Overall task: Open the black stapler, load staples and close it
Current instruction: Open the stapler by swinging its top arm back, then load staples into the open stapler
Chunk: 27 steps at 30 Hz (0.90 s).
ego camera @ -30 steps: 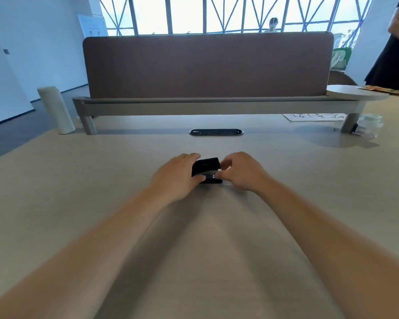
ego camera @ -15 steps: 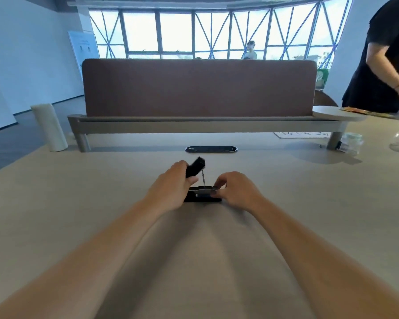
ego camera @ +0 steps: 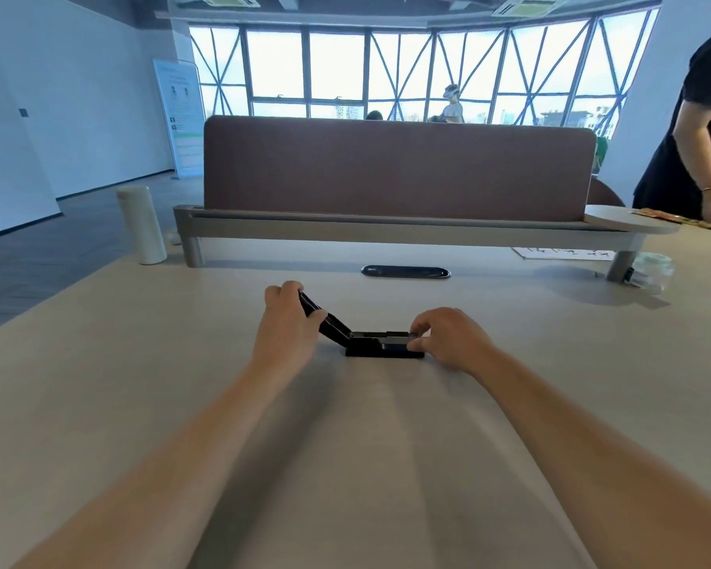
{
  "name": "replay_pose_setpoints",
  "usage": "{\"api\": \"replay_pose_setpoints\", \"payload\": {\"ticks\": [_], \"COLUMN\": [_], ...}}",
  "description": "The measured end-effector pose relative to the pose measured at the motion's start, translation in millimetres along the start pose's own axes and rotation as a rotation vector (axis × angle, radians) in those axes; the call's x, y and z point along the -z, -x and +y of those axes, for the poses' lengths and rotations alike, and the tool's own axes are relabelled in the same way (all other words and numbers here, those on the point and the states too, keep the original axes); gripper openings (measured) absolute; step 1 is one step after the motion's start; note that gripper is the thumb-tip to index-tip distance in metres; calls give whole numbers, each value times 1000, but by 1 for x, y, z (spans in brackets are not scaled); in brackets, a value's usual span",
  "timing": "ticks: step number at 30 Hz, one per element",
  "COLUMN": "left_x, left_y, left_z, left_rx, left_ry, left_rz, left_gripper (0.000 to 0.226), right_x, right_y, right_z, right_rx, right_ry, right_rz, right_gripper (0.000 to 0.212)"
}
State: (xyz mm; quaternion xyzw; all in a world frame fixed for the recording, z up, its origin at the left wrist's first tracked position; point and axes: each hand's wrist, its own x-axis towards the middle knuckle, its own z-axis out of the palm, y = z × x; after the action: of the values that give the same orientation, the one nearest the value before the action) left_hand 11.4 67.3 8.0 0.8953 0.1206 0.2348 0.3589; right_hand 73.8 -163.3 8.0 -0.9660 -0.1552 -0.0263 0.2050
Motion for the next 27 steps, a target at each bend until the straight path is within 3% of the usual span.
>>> {"api": "replay_pose_setpoints", "payload": {"ticks": [10,13,16,21,27], "left_x": [6,7,2,-21,-49], "left_y": [1,2,4,10,9], "left_z": [-2,7,17,36,47], "left_rx": [42,-59,-222,-395,-427], "left_ry": [-412,-475,-402,-303,-331], "left_rz": [-60,-48,-81,-287,-324], "left_gripper": [35,33,38,45,46], "right_x": [-5,-4,-2,8,23], "right_y": [4,3,2,6,17], "right_z": [-5,-5,-3,4,32], "right_rx": [-59,-52,-41,-24,-136], "right_ry": [16,11,-24,-4,128], "right_rz": [44,33,11,26,99], "right_gripper": [17,15,16,34,27]}}
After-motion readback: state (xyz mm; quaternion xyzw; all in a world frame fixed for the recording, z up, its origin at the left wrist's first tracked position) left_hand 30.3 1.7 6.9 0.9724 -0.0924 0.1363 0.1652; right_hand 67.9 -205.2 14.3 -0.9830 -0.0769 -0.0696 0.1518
